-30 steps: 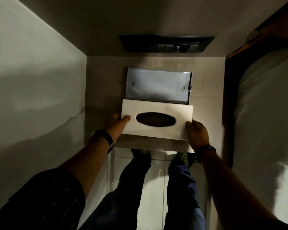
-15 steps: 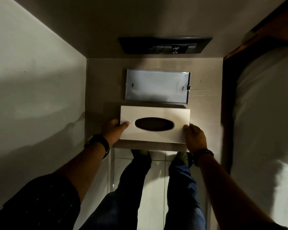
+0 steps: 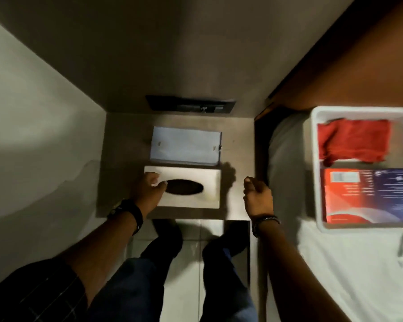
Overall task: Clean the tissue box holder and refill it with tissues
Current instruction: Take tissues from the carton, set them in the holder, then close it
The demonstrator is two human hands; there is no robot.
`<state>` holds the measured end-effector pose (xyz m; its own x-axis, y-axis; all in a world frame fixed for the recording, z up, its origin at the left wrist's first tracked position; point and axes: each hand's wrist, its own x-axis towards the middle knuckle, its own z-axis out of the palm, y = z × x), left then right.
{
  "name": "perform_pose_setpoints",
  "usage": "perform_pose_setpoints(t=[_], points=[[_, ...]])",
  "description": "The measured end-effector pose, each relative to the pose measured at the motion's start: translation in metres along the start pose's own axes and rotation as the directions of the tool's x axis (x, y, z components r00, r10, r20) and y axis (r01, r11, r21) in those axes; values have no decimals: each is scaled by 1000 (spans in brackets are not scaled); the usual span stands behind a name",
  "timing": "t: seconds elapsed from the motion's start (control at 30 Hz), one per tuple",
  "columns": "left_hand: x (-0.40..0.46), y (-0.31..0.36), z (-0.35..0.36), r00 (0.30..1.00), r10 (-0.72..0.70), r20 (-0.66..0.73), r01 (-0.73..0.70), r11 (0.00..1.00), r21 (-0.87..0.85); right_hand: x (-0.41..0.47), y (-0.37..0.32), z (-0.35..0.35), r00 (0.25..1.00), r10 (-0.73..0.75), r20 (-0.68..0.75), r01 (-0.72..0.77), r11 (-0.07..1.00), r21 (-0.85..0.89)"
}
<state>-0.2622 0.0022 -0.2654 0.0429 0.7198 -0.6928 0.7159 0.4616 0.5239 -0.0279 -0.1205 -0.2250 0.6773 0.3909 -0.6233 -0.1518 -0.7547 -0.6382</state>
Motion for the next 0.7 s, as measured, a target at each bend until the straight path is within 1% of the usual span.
perform_pose_setpoints(t=[0.07, 0.13, 0.2, 0.23, 0.3, 0.37, 0.4, 0.47, 0.5, 0.57, 0.63, 0.7], points=[[-19, 34, 24, 993, 115, -3, -115, 993, -1, -4, -17, -30, 998, -27, -50, 31, 996, 87], [-43, 75, 52, 976, 210, 54, -210, 978, -11, -9, -32, -68, 990, -65, -129, 86, 982, 169], [-68, 115, 81, 938, 321, 129, -316, 947, -56, -14, -41, -108, 972, -73, -225, 127, 963, 236], [-82, 137, 96, 909, 382, 164, -379, 924, -53, -17, -42, -131, 956, -60, -288, 139, 955, 263], [-110, 178, 126, 839, 499, 216, -505, 862, -33, -21, -36, -175, 912, 4, -409, 135, 941, 310], [-133, 212, 153, 778, 571, 262, -583, 812, -35, -21, -26, -209, 861, 88, -501, 85, 946, 313], [-144, 228, 169, 751, 595, 285, -619, 785, -10, -19, -21, -225, 838, 140, -528, 43, 947, 318], [-159, 254, 200, 683, 646, 341, -708, 701, 88, -12, -12, -249, 816, 253, -519, -61, 932, 358], [-165, 265, 215, 654, 652, 384, -739, 659, 140, -7, -8, -258, 819, 294, -493, -101, 920, 380], [-170, 282, 240, 631, 609, 481, -765, 590, 258, 2, -1, -268, 848, 329, -415, -138, 894, 427], [-172, 293, 262, 634, 535, 558, -766, 531, 362, 9, 4, -277, 862, 346, -371, -149, 871, 467], [-169, 297, 274, 658, 448, 606, -745, 503, 438, 18, 9, -283, 857, 357, -373, -158, 869, 469]])
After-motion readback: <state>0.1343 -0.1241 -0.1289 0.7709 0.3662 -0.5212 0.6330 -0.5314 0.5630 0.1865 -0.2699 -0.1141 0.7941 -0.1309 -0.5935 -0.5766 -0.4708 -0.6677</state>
